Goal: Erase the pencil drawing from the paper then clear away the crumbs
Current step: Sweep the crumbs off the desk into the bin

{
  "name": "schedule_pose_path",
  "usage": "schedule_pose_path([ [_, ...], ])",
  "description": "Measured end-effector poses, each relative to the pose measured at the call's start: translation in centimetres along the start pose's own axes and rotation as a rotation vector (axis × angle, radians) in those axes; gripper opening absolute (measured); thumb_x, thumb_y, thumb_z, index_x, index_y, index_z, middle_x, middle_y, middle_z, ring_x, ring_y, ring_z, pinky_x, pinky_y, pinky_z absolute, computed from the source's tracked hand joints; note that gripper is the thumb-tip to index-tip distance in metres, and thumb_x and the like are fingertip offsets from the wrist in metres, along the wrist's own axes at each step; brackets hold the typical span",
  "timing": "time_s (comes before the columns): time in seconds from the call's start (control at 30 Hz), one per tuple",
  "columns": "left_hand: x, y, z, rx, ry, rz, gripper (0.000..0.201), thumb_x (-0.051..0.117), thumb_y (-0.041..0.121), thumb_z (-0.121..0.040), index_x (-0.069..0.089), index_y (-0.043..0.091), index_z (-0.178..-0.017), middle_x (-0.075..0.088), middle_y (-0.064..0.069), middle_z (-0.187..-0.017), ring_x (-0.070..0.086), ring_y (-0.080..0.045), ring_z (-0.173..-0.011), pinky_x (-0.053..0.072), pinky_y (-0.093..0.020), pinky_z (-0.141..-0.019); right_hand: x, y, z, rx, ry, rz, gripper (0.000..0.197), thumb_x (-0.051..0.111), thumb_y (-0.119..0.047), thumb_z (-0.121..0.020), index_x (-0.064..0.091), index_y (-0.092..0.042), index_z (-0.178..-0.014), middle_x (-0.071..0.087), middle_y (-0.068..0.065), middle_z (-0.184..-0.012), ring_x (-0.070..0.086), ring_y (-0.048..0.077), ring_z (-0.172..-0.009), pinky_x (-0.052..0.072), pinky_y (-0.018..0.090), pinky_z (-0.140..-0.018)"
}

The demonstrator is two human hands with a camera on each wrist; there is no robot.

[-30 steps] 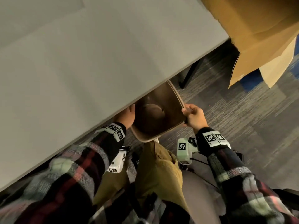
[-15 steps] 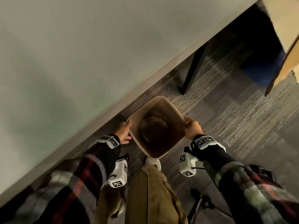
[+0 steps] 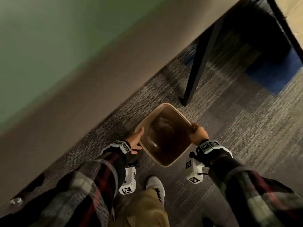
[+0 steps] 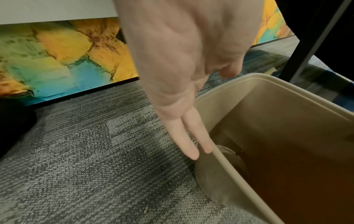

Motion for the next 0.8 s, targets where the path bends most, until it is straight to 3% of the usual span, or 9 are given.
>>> schedule_pose_path([
  [0.23,1.7,0.4,-1.3,-0.006,-0.051,0.058,0.073,0.032,0.063,-0.091,0.019,0.02,-0.148,0.028,-0.009,-0.152,0.04,-0.024,-0.132,0.028,-0.045,-0.107,0.8,0.7,-2.4,0.029,-0.103,-0.076,0.078,0.064,-0.002,-0.078,0.025,-0.012,-0.145,0.045,0.015,-0.139,0.045,0.031,-0.127,0.037,0.04,-0.107],
  [0.37,2.3,0.3,-1.5,-0.004,-0.057,0.058,0.071,0.031,0.061,-0.092,0.02,0.018,-0.148,0.027,-0.009,-0.152,0.041,-0.021,-0.132,0.026,-0.045,-0.108,0.9,1.7,-2.4,0.03,-0.042,-0.112,0.078,0.067,-0.005,-0.076,0.027,-0.007,-0.143,0.028,0.019,-0.146,0.032,0.034,-0.135,0.029,0.044,-0.112],
  [0.5,2.6,0.1,-1.6,0.002,-0.046,0.056,0.071,0.031,0.061,-0.092,0.02,0.018,-0.148,0.03,-0.008,-0.151,0.042,-0.021,-0.131,0.026,-0.044,-0.108,0.3,2.4,-1.2,0.1,0.12,-0.032,0.058,0.054,-0.005,-0.083,0.033,0.0,-0.137,0.031,0.021,-0.139,0.037,0.038,-0.127,0.031,0.039,-0.108],
  [0.63,3.1,0.0,-1.7,-0.006,-0.075,0.041,0.073,0.031,0.062,-0.091,0.017,0.019,-0.148,0.028,-0.004,-0.153,0.035,-0.022,-0.136,0.024,-0.042,-0.109,1.3,1.9,-1.1,0.085,0.001,0.082,0.072,0.052,-0.011,-0.086,0.014,-0.001,-0.146,0.02,0.016,-0.151,0.026,0.03,-0.138,0.025,0.037,-0.112],
  [0.7,3.2,0.0,-2.0,-0.008,-0.055,0.009,0.07,0.03,0.06,-0.093,0.019,0.018,-0.148,0.029,-0.003,-0.152,0.035,-0.023,-0.136,0.024,-0.041,-0.109,1.0,1.4,-1.1,0.061,-0.043,0.128,0.07,0.052,-0.011,-0.086,0.016,-0.001,-0.145,0.02,0.017,-0.152,0.021,0.029,-0.141,0.023,0.037,-0.114],
  [0.8,2.7,0.6,-1.9,0.053,0.035,-0.109,0.067,0.03,0.054,-0.096,0.023,0.011,-0.147,0.031,-0.007,-0.15,0.036,-0.026,-0.135,0.026,-0.037,-0.111,-0.2,0.6,-0.3,0.052,-0.043,0.12,0.062,0.052,-0.008,-0.085,0.027,-0.005,-0.142,0.028,0.02,-0.148,0.024,0.032,-0.139,0.027,0.04,-0.112],
])
Point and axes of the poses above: each hand's wrist, its own z-axis away from the middle knuckle, its own x-axis out of the palm, y = z × x, the point moved 7 cm from there along -z, towards the middle knuckle
